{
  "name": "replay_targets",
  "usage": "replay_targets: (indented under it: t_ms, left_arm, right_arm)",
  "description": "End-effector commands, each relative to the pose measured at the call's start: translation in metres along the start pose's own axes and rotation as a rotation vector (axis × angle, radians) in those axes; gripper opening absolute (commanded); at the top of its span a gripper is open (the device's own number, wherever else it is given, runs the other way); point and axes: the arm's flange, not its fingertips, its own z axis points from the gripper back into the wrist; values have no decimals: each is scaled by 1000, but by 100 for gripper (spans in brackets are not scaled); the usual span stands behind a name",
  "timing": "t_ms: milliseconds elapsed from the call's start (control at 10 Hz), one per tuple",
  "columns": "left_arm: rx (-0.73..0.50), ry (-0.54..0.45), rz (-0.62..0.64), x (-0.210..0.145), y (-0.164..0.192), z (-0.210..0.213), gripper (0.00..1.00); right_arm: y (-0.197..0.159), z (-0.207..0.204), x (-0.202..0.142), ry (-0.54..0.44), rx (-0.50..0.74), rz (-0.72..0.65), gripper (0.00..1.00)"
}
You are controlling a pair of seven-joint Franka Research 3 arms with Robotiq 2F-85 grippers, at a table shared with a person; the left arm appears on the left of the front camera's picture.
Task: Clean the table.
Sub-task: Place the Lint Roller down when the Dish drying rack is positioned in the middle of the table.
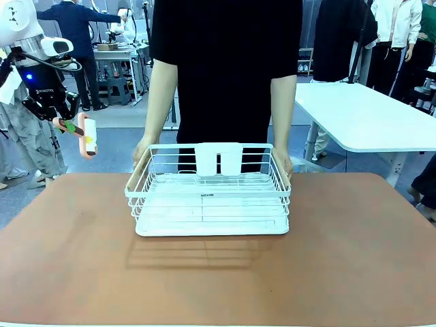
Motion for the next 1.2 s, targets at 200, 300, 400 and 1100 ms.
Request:
replay_targets:
  t_ms: [200, 300, 400, 1100]
  left_arm:
    - [2, 1, -1, -1, 0, 5, 22]
    - [2, 1, -1, -1, 0, 5, 22]
    - [2, 1, -1, -1, 0, 5, 22]
    - [2, 1, -1, -1, 0, 5, 22]
  right_arm:
    - [3, 1, -1, -1, 10, 5, 100]
    - [3, 1, -1, -1, 10, 5, 100]
    - [3, 1, -1, -1, 10, 5, 100]
    - [3, 1, -1, -1, 10, 5, 100]
